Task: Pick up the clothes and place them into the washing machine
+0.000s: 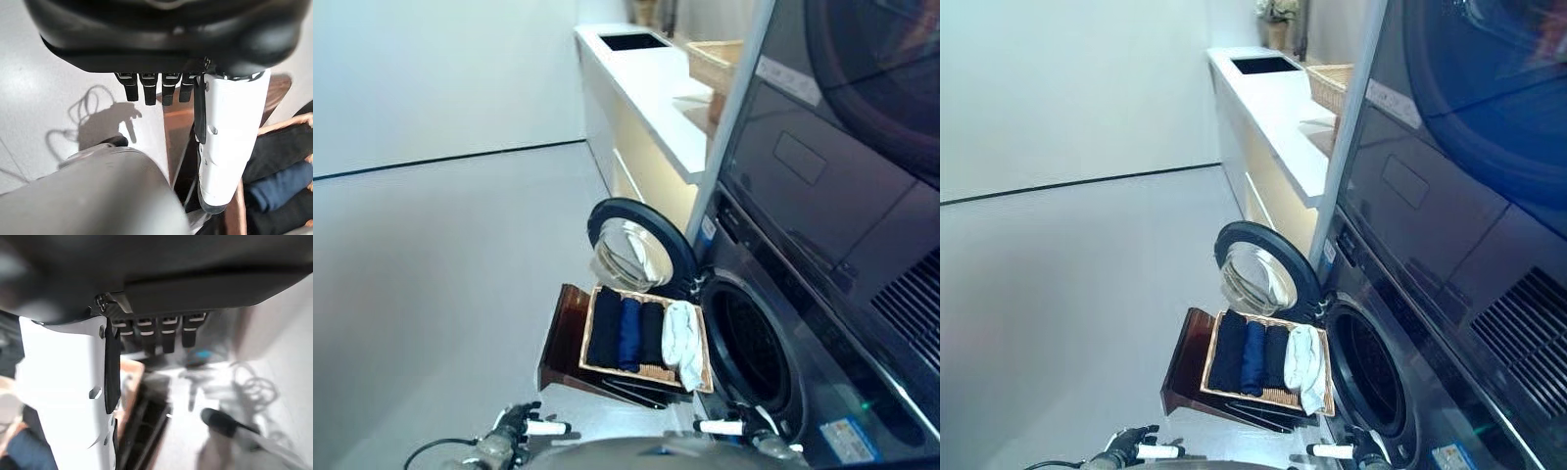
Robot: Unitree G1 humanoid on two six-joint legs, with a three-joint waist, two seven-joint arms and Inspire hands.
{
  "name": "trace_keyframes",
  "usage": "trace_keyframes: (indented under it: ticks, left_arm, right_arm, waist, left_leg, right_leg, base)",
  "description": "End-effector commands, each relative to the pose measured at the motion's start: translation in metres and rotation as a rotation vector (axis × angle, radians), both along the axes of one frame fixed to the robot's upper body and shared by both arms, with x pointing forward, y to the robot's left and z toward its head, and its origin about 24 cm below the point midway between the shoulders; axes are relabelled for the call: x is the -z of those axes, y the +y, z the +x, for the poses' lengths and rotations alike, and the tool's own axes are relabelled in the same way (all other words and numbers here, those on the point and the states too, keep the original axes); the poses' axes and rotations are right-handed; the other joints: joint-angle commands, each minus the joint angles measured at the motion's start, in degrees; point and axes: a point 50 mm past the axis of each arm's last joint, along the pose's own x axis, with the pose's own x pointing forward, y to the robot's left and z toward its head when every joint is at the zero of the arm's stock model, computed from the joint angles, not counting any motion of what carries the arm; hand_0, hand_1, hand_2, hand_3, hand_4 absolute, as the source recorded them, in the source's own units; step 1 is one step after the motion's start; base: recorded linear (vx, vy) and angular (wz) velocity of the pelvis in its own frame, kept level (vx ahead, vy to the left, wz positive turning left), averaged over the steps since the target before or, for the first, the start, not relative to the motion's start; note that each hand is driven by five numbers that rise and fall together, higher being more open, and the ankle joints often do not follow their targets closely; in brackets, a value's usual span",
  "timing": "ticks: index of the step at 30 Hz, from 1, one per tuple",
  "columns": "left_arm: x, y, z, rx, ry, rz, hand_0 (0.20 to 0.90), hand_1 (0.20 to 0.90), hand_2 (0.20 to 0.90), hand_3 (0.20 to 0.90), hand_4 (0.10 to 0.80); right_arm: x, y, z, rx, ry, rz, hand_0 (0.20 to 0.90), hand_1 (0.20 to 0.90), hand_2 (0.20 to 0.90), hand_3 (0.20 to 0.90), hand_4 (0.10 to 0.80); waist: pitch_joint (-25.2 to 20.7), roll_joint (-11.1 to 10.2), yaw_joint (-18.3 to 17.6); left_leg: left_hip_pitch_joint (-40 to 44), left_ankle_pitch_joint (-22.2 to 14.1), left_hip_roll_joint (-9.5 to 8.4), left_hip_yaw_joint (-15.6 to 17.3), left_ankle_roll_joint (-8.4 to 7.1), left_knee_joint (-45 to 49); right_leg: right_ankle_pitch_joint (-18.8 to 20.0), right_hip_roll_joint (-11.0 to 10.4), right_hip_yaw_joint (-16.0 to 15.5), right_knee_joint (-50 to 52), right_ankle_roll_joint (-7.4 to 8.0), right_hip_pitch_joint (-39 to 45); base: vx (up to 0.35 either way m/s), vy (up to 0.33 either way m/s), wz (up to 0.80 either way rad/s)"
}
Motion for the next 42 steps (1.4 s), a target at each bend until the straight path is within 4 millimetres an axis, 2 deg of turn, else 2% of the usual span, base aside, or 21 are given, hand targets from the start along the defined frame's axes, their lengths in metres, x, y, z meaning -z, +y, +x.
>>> trace_keyframes:
  ticks: [1,2,3,5,11,13,15,16,18,19,20,21,22,23,24,30,34,35,37,42]
  left_arm:
    - [-0.006,-0.006,0.021,-0.006,-0.103,-0.033,0.9,0.9,0.9,0.9,0.8]
    - [-0.003,-0.005,0.012,-0.011,-0.08,-0.027,0.9,0.9,0.9,0.9,0.8]
    - [-0.003,-0.005,0.009,-0.005,-0.069,-0.021,0.9,0.9,0.9,0.9,0.8]
    - [-0.001,-0.003,0.004,0.017,-0.044,-0.01,0.9,0.9,0.9,0.9,0.8]
    - [-0.002,0.01,-0.005,0.001,-0.018,0.018,0.9,0.9,0.9,0.9,0.8]
    - [-0.002,0.013,-0.008,0.0,-0.009,0.027,0.9,0.9,0.9,0.9,0.8]
    - [-0.005,0.018,0.0,-0.014,-0.04,0.032,0.9,0.9,0.9,0.9,0.8]
    - [-0.006,0.017,0.006,-0.008,-0.055,0.03,0.9,0.9,0.9,0.9,0.8]
    - [-0.007,0.017,0.007,0.014,-0.049,0.038,0.9,0.9,0.9,0.9,0.8]
    - [-0.009,0.02,0.013,-0.016,-0.067,0.039,0.9,0.9,0.9,0.9,0.8]
    - [-0.009,0.02,0.013,-0.017,-0.068,0.039,0.9,0.9,0.9,0.9,0.8]
    - [-0.009,0.019,0.015,-0.022,-0.077,0.035,0.9,0.9,0.9,0.9,0.8]
    - [-0.01,0.013,0.02,-0.013,-0.101,0.022,0.9,0.9,0.9,0.9,0.8]
    - [-0.01,0.013,0.02,-0.014,-0.102,0.022,0.9,0.9,0.9,0.9,0.8]
    - [-0.012,0.009,0.029,-0.013,-0.138,0.01,0.9,0.9,0.9,0.9,0.8]
    - [-0.017,0.003,0.041,-0.03,-0.226,-0.027,0.9,0.9,0.9,0.9,0.8]
    - [-0.021,0.005,0.049,-0.049,-0.262,-0.028,0.9,0.9,0.9,0.9,0.8]
    - [-0.021,0.005,0.05,-0.049,-0.262,-0.028,0.9,0.9,0.9,0.9,0.8]
    - [-0.025,0.006,0.057,-0.055,-0.285,-0.021,0.9,0.9,0.9,0.9,0.8]
    - [-0.028,0.007,0.066,-0.058,-0.309,-0.011,0.9,0.9,0.9,0.9,0.8]
  right_arm:
    - [-0.013,-0.022,0.023,0.013,-0.086,-0.079,0.9,0.9,0.9,0.9,0.8]
    - [-0.015,-0.027,0.024,0.02,-0.09,-0.092,0.9,0.9,0.9,0.9,0.8]
    - [-0.016,-0.028,0.026,0.021,-0.093,-0.096,0.9,0.9,0.9,0.9,0.8]
    - [-0.018,-0.031,0.027,0.043,-0.097,-0.098,0.9,0.9,0.9,0.9,0.8]
    - [-0.021,-0.033,0.037,0.075,-0.123,-0.09,0.9,0.9,0.9,0.9,0.8]
    - [-0.023,-0.032,0.043,0.077,-0.137,-0.083,0.9,0.9,0.9,0.9,0.8]
    - [-0.033,-0.031,0.067,0.065,-0.205,-0.081,0.9,0.9,0.9,0.9,0.8]
    - [-0.038,-0.033,0.077,0.069,-0.232,-0.088,0.9,0.9,0.9,0.9,0.8]
    - [-0.041,-0.034,0.083,0.086,-0.251,-0.084,0.9,0.9,0.9,0.9,0.8]
    - [-0.048,-0.039,0.093,0.105,-0.293,-0.102,0.9,0.9,0.9,0.9,0.8]
    - [-0.048,-0.039,0.093,0.105,-0.293,-0.102,0.9,0.9,0.9,0.9,0.8]
    - [-0.054,-0.042,0.101,0.113,-0.322,-0.115,0.9,0.9,0.9,0.9,0.8]
    - [-0.067,-0.048,0.118,0.124,-0.376,-0.141,0.9,0.9,0.9,0.9,0.8]
    - [-0.068,-0.048,0.119,0.124,-0.376,-0.141,0.9,0.9,0.9,0.9,0.8]
    - [-0.082,-0.053,0.137,0.119,-0.432,-0.175,0.9,0.9,0.9,0.9,0.8]
    - [-0.134,-0.067,0.187,0.141,-0.579,-0.278,0.9,0.9,0.9,0.9,0.8]
    - [-0.171,-0.079,0.211,0.169,-0.655,-0.355,0.9,0.9,0.9,0.9,0.8]
    - [-0.171,-0.079,0.211,0.169,-0.655,-0.355,0.9,0.9,0.9,0.9,0.8]
    - [-0.188,-0.08,0.223,0.18,-0.703,-0.374,0.9,0.9,0.9,0.9,0.8]
    - [-0.199,-0.073,0.234,0.145,-0.738,-0.39,0.9,0.9,0.9,0.9,0.8]
  waist:
    - [-0.5,-1.6,-0.5]
    - [-2.3,-0.1,0.1]
    - [-2.9,0.3,0.6]
    - [-3.6,0.6,0.0]
    - [-4.5,0.0,1.8]
    - [-4.2,0.1,2.2]
    - [-1.6,0.6,1.9]
    - [-0.3,0.7,2.2]
    - [0.2,0.3,1.6]
    - [1.8,0.4,2.1]
    - [1.7,0.4,2.1]
    - [2.3,0.5,2.2]
    - [3.8,1.2,2.4]
    - [3.8,1.2,2.4]
    - [5.5,2.1,2.4]
    - [8.3,4.3,4.2]
    - [9.7,5.3,5.8]
    - [9.7,5.3,5.8]
    - [10.8,5.6,6.4]
    - [11.1,5.1,6.8]
  left_leg:
    - [-2.4,0.1,0.2,0.8,1.47,-2.7]
    - [-0.4,0.1,0.86,1.6,2.55,-16.5]
    - [1.1,0.9,-0.02,-0.2,3.19,-19.2]
    - [2.2,1.0,0.4,1.2,3.29,-20.3]
    - [3.7,-2.2,-2.31,2.7,5.38,-18.7]
    - [4.1,-3.0,-2.54,3.8,6.17,-18.7]
    - [2.9,-3.1,-1.9,4.2,6.71,-17.8]
    - [1.9,-3.5,-1.84,4.4,6.66,-17.1]
    - [-0.3,-4.1,-2.49,4.1,6.55,-14.6]
    - [-2.0,-4.1,-2.38,3.8,6.2,-13.8]
    - [-2.2,-4.1,-2.37,3.7,6.2,-13.7]
    - [-3.3,-3.9,-2.28,3.9,6.11,-13.8]
    - [-5.9,-3.2,-2.25,4.0,6.09,-13.5]
    - [-5.9,-3.5,-2.19,4.0,6.08,-13.3]
    - [-9.4,-3.0,-2.55,3.7,6.37,-12.2]
    - [-16.5,-2.5,-3.96,3.0,6.64,-10.1]
    - [-19.4,-2.4,-4.47,3.1,6.42,-9.2]
    - [-19.4,-2.4,-4.47,3.1,6.42,-9.1]
    - [-20.8,-2.4,-4.74,3.1,6.21,-8.5]
    - [-21.5,-2.5,-5.27,2.7,6.23,-8.2]
  right_leg:
    - [-0.4,-0.1,1.7,-1.5,1.11,0.6]
    - [-1.2,0.6,2.0,-2.2,2.26,0.8]
    - [-1.5,0.5,2.5,-2.1,2.48,1.0]
    - [-2.1,0.0,2.7,-1.7,2.8,1.6]
    - [-1.8,-3.4,3.3,-0.8,4.86,2.0]
    - [-2.0,-4.2,3.6,3.3,5.43,0.0]
    - [-2.4,-2.8,3.9,10.8,5.55,-6.7]
    - [-1.8,-3.6,2.2,10.4,5.51,-9.0]
    - [-1.3,-3.7,2.7,7.7,4.49,-8.7]
    - [-1.1,-3.6,1.8,6.7,3.82,-9.4]
    - [-1.1,-3.6,1.7,6.7,3.81,-9.5]
    - [-1.0,-3.7,1.1,6.3,3.63,-10.1]
    - [-0.9,-3.9,0.2,6.5,3.51,-12.3]
    - [-1.0,-3.9,0.3,6.6,3.49,-12.4]
    - [-1.1,-4.0,0.2,8.9,3.24,-16.3]
    - [-1.5,-5.3,0.4,12.4,3.27,-23.1]
    - [-1.2,-6.0,0.3,12.6,3.35,-25.0]
    - [-1.2,-6.0,0.3,12.6,3.35,-25.0]
    - [-1.3,-6.3,0.3,12.6,3.31,-25.5]
    - [-1.2,-6.3,0.3,12.3,3.3,-25.5]
  base:
    - [0.261,0.075,0.12]
    - [0.341,0.104,0.06]
    - [0.311,0.124,-0.03]
    - [0.173,0.077,0.01]
    - [0.168,0.083,-0.23]
    - [0.057,0.072,-0.28]
    - [-0.157,0.048,-0.35]
    - [-0.126,0.012,-0.46]
    - [-0.006,-0.048,-0.29]
    - [-0.034,-0.058,0.06]
    - [-0.083,-0.055,0.2]
    - [-0.145,-0.014,0.22]
    - [-0.143,-0.015,0.16]
    - [-0.247,0.038,0.1]
    - [-0.172,0.044,0.06]
    - [-0.065,0.072,0.08]
    - [0.018,0.068,0.04]
    - [0.016,0.042,0.1]
    - [0.034,0.053,0.0]
    - [0.045,0.026,0.1]
